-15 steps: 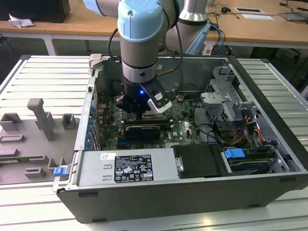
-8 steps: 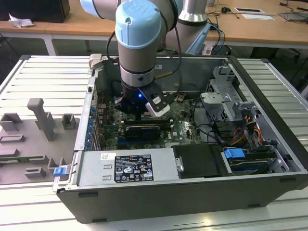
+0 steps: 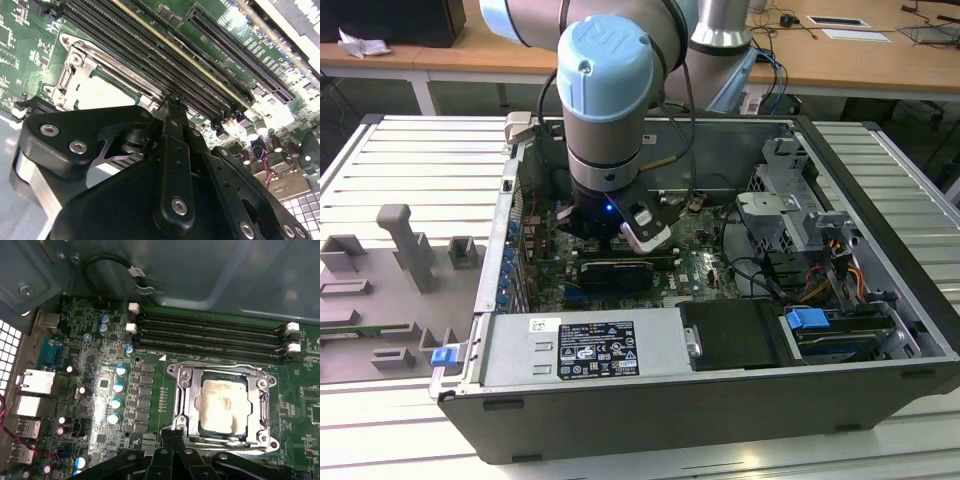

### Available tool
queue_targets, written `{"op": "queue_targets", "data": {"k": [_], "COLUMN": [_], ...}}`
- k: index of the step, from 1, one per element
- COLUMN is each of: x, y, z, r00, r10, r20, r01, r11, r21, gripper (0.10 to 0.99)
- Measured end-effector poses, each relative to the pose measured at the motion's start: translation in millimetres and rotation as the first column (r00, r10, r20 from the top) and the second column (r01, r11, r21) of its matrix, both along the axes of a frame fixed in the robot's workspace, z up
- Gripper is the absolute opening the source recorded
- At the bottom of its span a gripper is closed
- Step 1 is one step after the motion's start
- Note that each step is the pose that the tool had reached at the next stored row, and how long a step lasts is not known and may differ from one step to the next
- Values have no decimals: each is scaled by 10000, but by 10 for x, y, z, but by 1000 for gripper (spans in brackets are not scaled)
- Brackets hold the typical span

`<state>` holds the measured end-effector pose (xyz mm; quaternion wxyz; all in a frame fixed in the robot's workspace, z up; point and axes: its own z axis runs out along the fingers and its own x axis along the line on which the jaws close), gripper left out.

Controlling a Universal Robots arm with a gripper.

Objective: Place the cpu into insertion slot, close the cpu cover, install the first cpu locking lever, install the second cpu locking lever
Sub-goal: 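Install the second cpu locking lever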

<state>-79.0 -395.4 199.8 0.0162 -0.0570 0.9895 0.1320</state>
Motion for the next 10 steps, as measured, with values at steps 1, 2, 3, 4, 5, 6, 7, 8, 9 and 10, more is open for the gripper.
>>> {"op": "queue_targets", "data": {"k": [1, 2, 3, 4, 5, 6, 7, 8, 9, 10], "x": [-2, -5, -8, -11, -15, -18, -20, -21, -21, -21], "y": [0, 0, 0, -1, -2, -4, -7, -7, -8, -8], "z": [-7, -13, -19, -26, -37, -43, -46, -12, 37, 114], "r00": [10000, 10000, 10000, 10000, 10000, 10000, 10000, 10000, 10000, 10000], "r10": [13, 21, 31, 42, 57, 67, 76, 77, 76, 77], "r20": [0, 0, 1, 1, 2, 1, 1, 4, 2, 0], "r01": [-13, -21, -31, -42, -57, -67, -76, -77, -76, -77], "r11": [10000, 9999, 9998, 9997, 9996, 9996, 9995, 9995, 9995, 9995], "r21": [81, 144, 188, 222, 265, 284, 298, 303, 302, 299], "gripper": [106, 106, 106, 106, 106, 106, 106, 106, 106, 106]}}
